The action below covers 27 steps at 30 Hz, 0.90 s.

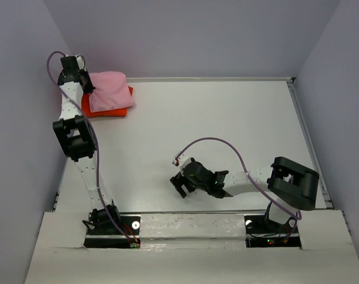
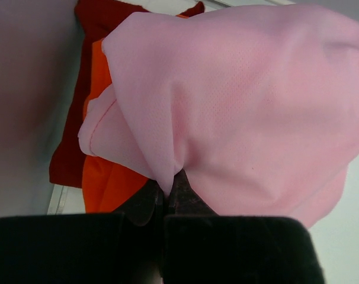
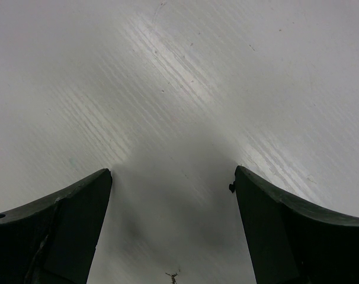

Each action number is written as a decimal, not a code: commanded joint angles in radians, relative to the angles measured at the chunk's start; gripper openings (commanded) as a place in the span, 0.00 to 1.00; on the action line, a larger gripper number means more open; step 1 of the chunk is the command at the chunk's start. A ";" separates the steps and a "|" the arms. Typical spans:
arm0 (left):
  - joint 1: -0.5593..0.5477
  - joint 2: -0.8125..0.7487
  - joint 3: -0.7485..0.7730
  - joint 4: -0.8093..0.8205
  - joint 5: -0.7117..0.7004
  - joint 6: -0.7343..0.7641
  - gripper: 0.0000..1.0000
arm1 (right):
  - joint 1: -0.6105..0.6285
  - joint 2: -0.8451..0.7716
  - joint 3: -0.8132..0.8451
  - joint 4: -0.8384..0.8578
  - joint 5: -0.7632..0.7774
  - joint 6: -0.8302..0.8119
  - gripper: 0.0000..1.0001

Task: Fold and stack the t-shirts
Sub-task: Put the neatly folded tshirt into the corner of the board with the left arm

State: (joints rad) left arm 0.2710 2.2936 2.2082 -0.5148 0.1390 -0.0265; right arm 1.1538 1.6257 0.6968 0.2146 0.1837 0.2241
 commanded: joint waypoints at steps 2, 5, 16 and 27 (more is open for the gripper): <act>0.034 -0.013 -0.016 0.016 -0.079 0.010 0.00 | 0.012 0.028 -0.022 -0.035 -0.018 0.012 0.89; 0.056 -0.008 -0.022 0.015 -0.096 -0.003 0.00 | 0.012 0.025 -0.023 -0.035 -0.020 0.014 0.89; 0.062 -0.014 -0.039 0.027 -0.088 -0.012 0.99 | 0.012 0.020 -0.025 -0.035 -0.020 0.014 0.89; 0.063 -0.112 0.054 0.038 0.030 -0.064 0.99 | 0.012 0.014 -0.025 -0.035 -0.023 0.015 0.90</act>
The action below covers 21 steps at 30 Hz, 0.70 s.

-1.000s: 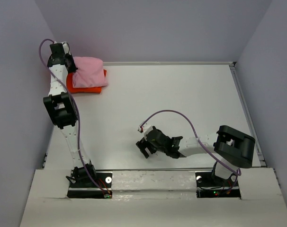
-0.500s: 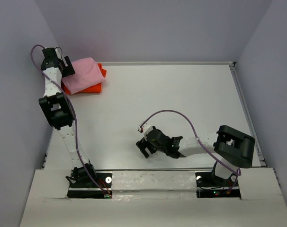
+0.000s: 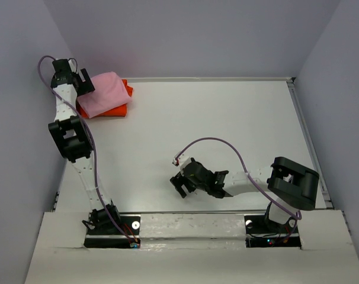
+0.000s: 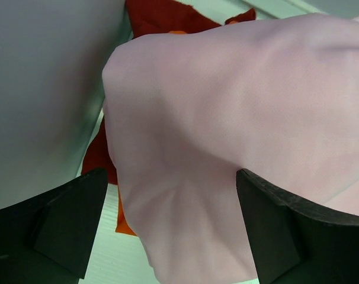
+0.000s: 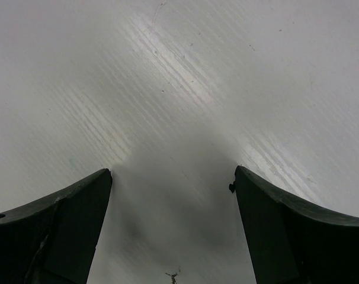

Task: Fold and stack the t-shirts
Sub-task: Put the neatly folded tshirt into the corner of the board with the left arm

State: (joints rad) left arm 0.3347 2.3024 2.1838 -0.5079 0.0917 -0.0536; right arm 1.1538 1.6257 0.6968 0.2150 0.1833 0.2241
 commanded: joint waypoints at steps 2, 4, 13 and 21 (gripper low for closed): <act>-0.005 -0.176 0.064 0.058 0.143 -0.051 0.99 | 0.012 0.011 -0.025 -0.035 -0.018 0.014 0.90; -0.008 -0.205 0.064 0.071 0.178 -0.058 0.99 | 0.012 0.005 -0.028 -0.036 -0.019 0.015 0.90; -0.141 -0.380 -0.011 0.124 0.233 -0.046 0.99 | 0.012 -0.024 -0.045 -0.032 0.016 0.026 0.90; -0.370 -0.526 -0.260 0.248 0.120 0.012 0.99 | 0.012 -0.098 -0.091 0.010 0.103 0.043 0.91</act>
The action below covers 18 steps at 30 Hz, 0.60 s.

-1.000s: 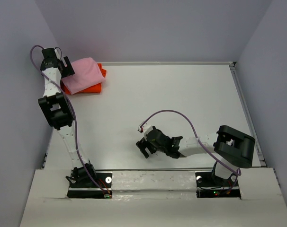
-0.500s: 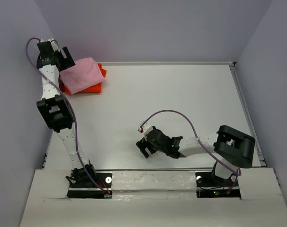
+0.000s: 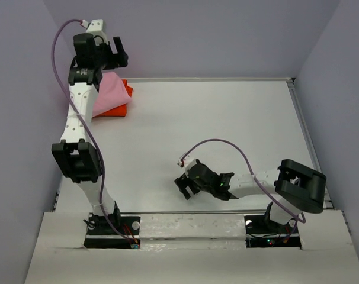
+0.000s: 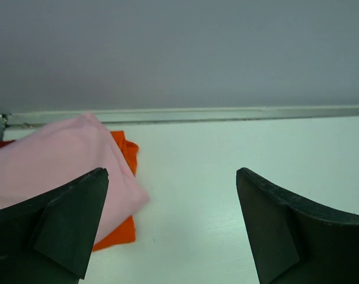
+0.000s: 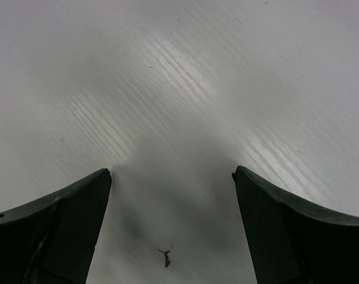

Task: Fold and stack the t-shirts
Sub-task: Put the neatly folded tshirt into the corner of the board with the left arm

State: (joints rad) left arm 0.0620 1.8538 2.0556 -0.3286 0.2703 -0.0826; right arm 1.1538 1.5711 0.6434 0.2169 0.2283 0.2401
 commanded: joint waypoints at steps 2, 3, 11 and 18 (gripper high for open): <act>-0.163 -0.190 -0.315 0.200 -0.085 0.043 0.99 | 0.012 -0.060 -0.051 0.024 0.063 0.036 0.92; -0.172 -0.223 -0.383 0.239 -0.074 0.031 0.99 | 0.012 -0.063 -0.054 0.027 0.065 0.041 0.92; -0.266 -0.546 -0.890 0.417 -0.114 -0.023 0.99 | 0.003 -0.205 -0.005 -0.053 0.097 0.057 0.93; -0.476 -0.622 -1.014 0.298 -0.247 -0.064 0.99 | -0.173 -0.296 0.197 -0.172 0.095 -0.008 0.94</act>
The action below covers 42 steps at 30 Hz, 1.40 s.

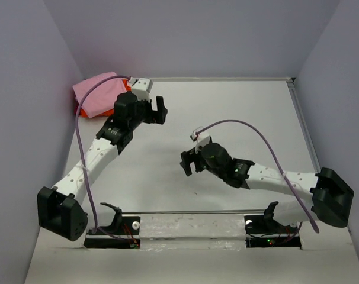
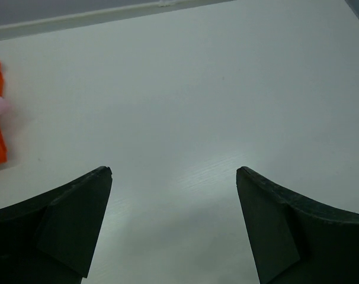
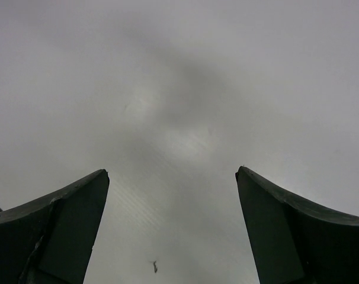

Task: Fold and stack the t-shirts
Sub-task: Put the neatly folded tshirt into the corner of the board with the left arm

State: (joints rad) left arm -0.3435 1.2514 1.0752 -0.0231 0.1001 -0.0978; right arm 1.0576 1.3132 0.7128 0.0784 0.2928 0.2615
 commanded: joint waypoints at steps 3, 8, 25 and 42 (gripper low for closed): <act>-0.117 -0.116 -0.213 0.144 -0.140 -0.129 0.99 | -0.186 -0.035 0.207 -0.110 0.054 -0.041 0.94; -0.127 -0.250 -0.455 0.325 -0.190 -0.207 0.99 | -0.293 -0.043 0.244 -0.138 0.133 -0.056 0.94; -0.172 -0.222 -0.695 0.535 -0.277 -0.215 0.99 | -0.556 0.023 -0.030 0.035 0.120 0.113 0.96; -0.175 -0.165 -0.736 0.621 -0.293 -0.201 0.99 | -0.556 0.043 -0.087 0.156 0.025 0.157 0.96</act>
State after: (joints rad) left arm -0.5114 1.0870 0.3233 0.5343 -0.1764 -0.3130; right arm 0.5049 1.3487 0.6140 0.1482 0.3378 0.3977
